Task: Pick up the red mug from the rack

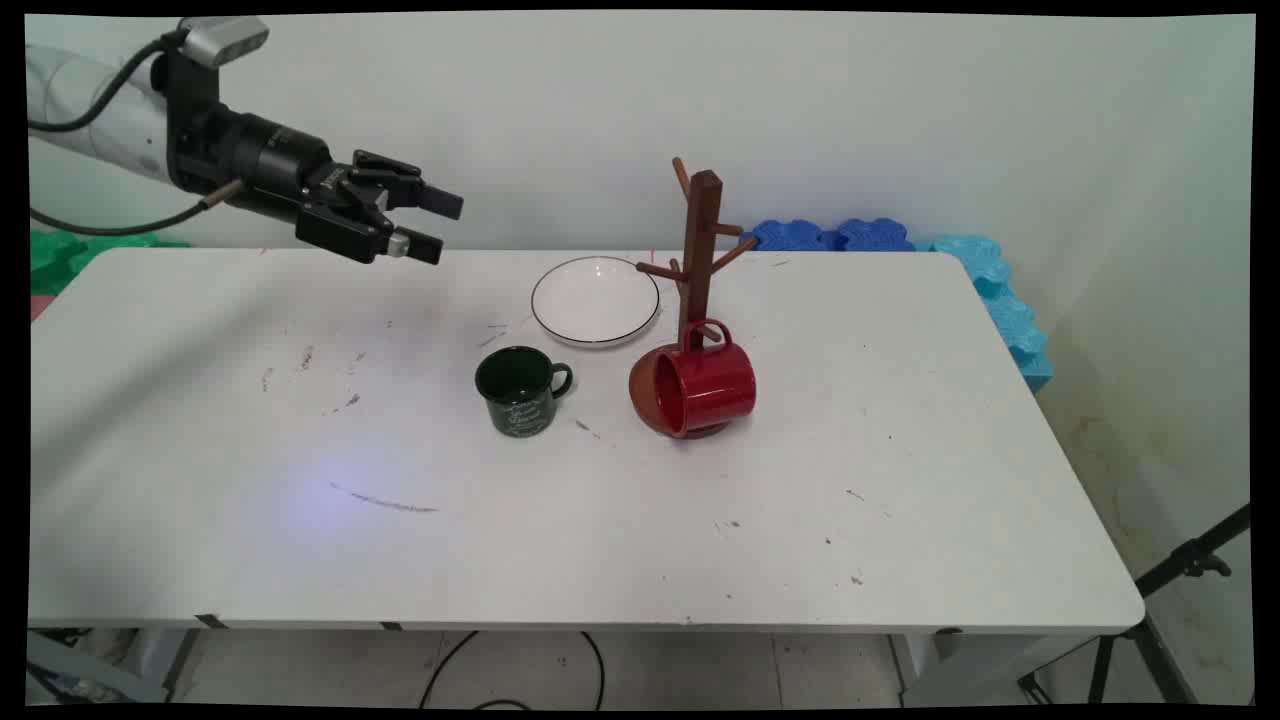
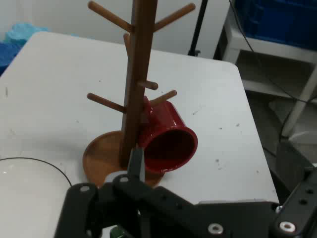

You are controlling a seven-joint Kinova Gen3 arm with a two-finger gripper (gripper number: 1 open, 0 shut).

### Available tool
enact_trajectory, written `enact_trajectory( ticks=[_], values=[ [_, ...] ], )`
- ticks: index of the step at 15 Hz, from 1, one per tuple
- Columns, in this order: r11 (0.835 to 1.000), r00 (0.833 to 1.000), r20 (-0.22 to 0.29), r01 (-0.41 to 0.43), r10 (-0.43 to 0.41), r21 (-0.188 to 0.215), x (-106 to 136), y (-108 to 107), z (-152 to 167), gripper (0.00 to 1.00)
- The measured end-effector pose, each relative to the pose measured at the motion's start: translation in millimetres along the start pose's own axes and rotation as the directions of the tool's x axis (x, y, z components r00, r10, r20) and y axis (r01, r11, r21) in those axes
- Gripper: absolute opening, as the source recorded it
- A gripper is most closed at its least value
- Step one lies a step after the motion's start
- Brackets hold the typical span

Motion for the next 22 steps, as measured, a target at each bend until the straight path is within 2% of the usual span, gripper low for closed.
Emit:
enact_trajectory(
  ticks=[2,5,10,16,20,22],
  values=[
    [1.0,1.0,-0.009,0.005,-0.005,0.007,-1.5,3.1,3.7,1.0],
    [0.999,0.999,-0.029,0.029,-0.028,0.038,3.4,12.5,17.4,1.0],
    [0.993,0.994,-0.065,0.095,-0.09,0.076,35.6,49.8,66.8,1.0],
    [0.982,0.989,-0.042,0.146,-0.142,0.118,54.3,81.0,120.7,1.0],
    [0.969,0.984,-0.016,0.175,-0.175,0.172,50.2,89.4,157.9,1.0],
    [0.965,0.982,-0.013,0.186,-0.187,0.187,46.2,90.7,170.0,1.0]
  ],
)
